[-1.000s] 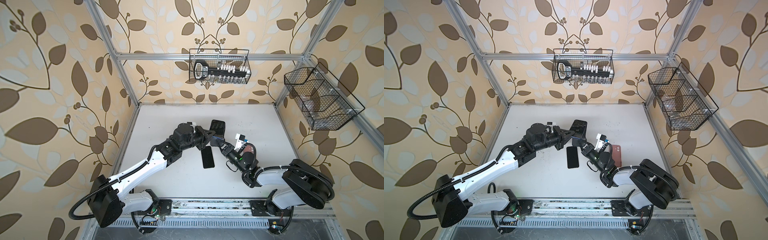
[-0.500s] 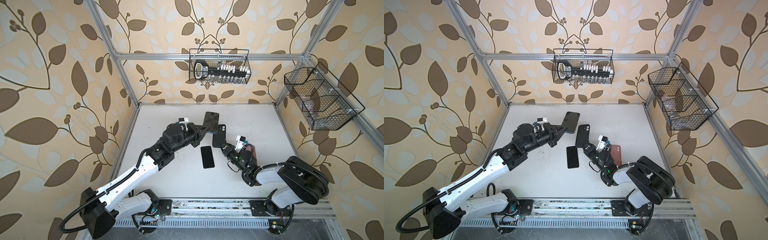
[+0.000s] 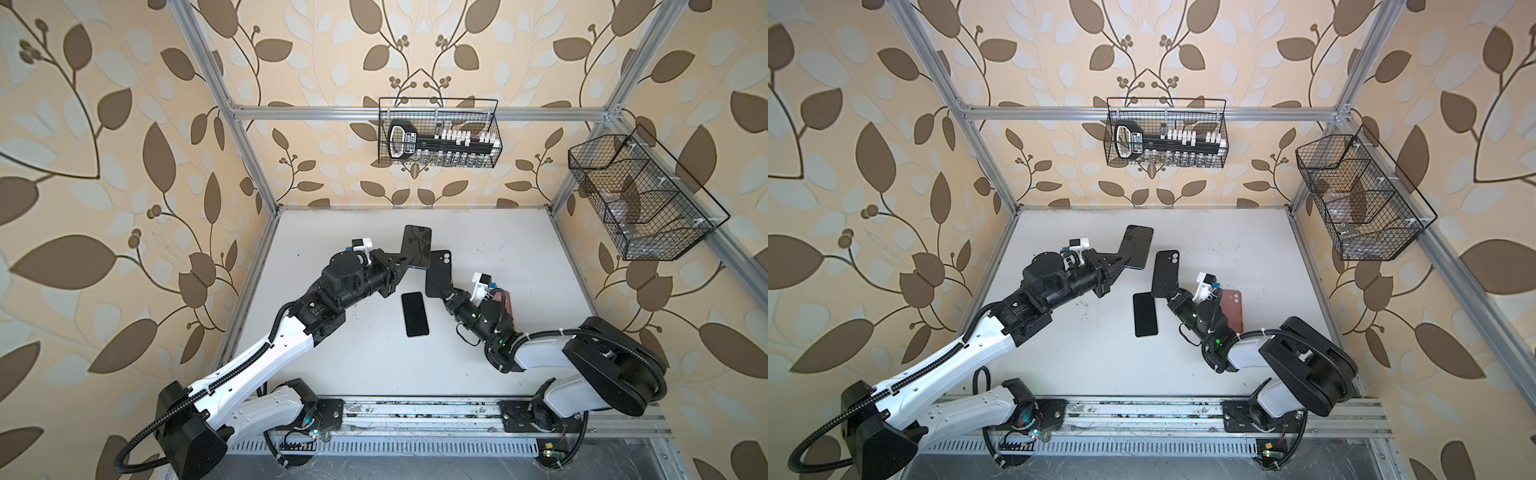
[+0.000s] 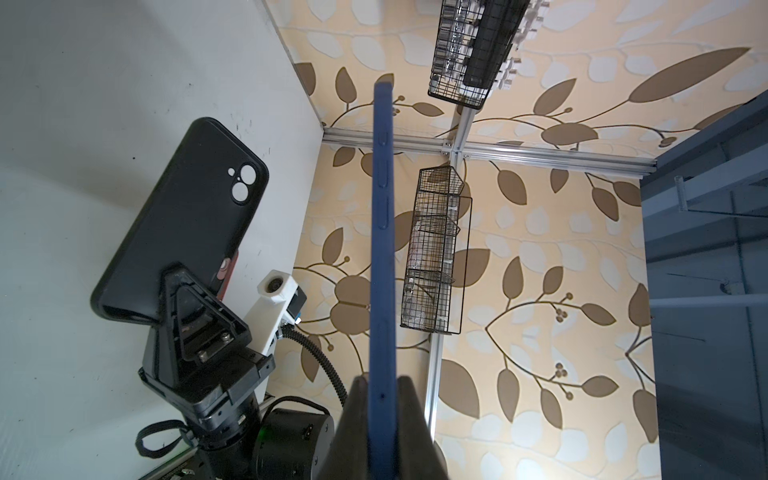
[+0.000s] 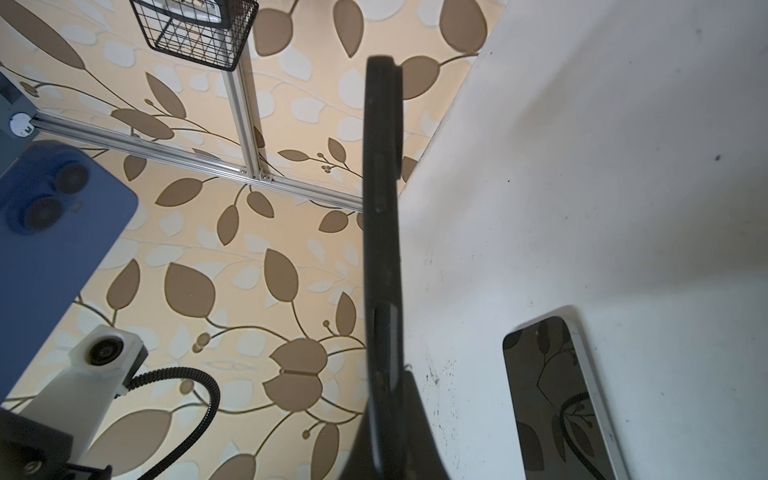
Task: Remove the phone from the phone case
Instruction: 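Lower the black case onto the table with the right gripper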
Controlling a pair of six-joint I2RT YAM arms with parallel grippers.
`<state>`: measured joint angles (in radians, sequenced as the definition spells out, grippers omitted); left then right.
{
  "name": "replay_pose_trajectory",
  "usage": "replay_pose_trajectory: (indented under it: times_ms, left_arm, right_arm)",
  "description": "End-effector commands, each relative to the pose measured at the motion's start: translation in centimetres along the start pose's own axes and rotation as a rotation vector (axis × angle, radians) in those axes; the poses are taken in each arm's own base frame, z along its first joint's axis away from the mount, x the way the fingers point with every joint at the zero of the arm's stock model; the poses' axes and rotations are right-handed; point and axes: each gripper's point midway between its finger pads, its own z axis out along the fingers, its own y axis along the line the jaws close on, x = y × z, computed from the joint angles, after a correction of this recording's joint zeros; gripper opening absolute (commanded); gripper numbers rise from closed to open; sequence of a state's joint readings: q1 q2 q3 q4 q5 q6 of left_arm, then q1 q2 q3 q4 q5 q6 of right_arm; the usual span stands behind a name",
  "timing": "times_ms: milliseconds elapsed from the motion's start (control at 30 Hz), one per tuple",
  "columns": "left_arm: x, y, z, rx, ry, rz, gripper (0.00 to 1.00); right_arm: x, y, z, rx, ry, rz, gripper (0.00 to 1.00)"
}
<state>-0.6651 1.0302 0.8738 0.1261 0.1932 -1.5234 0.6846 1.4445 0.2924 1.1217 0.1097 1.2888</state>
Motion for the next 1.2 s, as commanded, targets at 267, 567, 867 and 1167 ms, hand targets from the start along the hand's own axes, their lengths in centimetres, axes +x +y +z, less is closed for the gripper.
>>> replay_pose_trajectory:
  times_ms: [267, 567, 867, 1167]
  left_arm:
    - [-3.0, -2.6, -2.9, 0.095, -0.044, 0.088, 0.00]
    - [-4.5, -0.7, -3.3, 0.066, -0.033, 0.120, 0.00]
    - [-5.6, 1.2, -4.6, 0.031, -0.022, 0.170, 0.00]
    - [-6.1, 2.9, -5.4, 0.038, -0.007, 0.210, 0.00]
  right_arm:
    - [-1.4, 0.3, -2.7, 0.087, 0.007, -0.108, 0.00]
    - [-1.0, -2.6, -5.5, 0.161, 0.056, -0.127, 0.00]
    - [-0.1, -5.0, -6.9, 0.209, 0.117, -0.158, 0.00]
    - [0.7, -8.8, -7.9, 0.301, 0.148, -0.127, 0.00]
